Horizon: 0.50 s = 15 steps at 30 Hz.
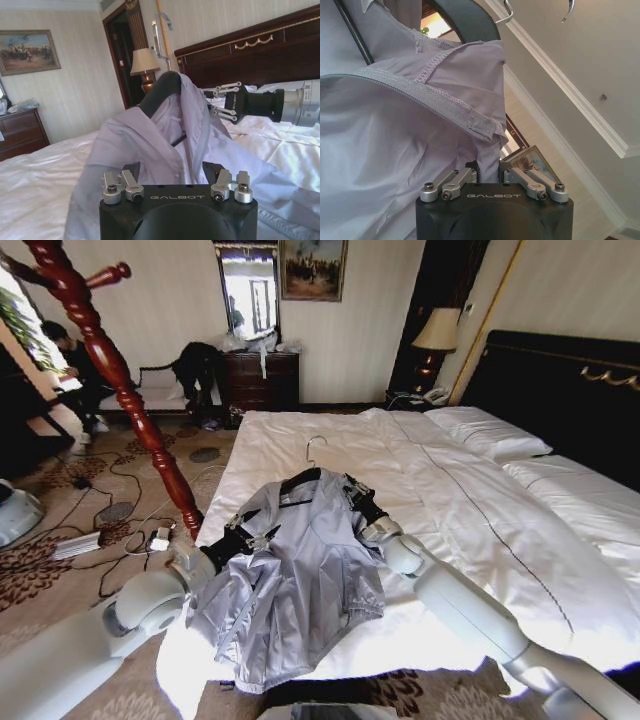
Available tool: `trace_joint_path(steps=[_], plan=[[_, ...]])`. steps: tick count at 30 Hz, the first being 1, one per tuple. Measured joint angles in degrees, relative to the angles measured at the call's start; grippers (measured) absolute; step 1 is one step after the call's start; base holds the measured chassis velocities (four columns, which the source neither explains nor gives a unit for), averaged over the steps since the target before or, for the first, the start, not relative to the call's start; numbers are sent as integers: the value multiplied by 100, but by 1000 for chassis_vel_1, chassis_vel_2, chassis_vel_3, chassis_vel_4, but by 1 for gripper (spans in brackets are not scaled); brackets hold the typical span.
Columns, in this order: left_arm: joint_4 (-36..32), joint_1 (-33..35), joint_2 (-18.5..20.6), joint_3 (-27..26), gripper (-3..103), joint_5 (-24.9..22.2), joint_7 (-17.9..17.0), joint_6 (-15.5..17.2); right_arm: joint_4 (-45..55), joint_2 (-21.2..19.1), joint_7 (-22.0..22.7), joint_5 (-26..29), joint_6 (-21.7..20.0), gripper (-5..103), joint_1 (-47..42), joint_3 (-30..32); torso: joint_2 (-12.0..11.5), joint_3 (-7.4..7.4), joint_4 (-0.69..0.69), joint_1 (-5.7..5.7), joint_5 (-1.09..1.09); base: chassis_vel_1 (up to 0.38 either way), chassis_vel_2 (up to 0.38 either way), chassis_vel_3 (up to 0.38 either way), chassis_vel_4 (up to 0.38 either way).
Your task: Pick up the clothes from the bed and hang them on the clothes hanger.
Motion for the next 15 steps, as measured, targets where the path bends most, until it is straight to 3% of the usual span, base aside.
trace_joint_path(steps=[4, 12, 15], plan=[[24, 2, -23, 77, 69, 6, 51, 17, 52, -18, -10, 28, -41, 18, 25, -28, 0, 0, -2, -1, 1, 0, 0, 0, 0], [163, -56, -142, 283, 74, 172, 22, 25, 66, -11, -2, 162, -136, 18, 66, -105, 0, 0, -2, 0, 0, 0, 0, 0, 0], [223, -62, -193, 282, 66, 249, -87, 33, 58, -2, 5, 165, -142, 18, 73, -139, 0, 0, -1, 0, 0, 0, 0, 0, 0]])
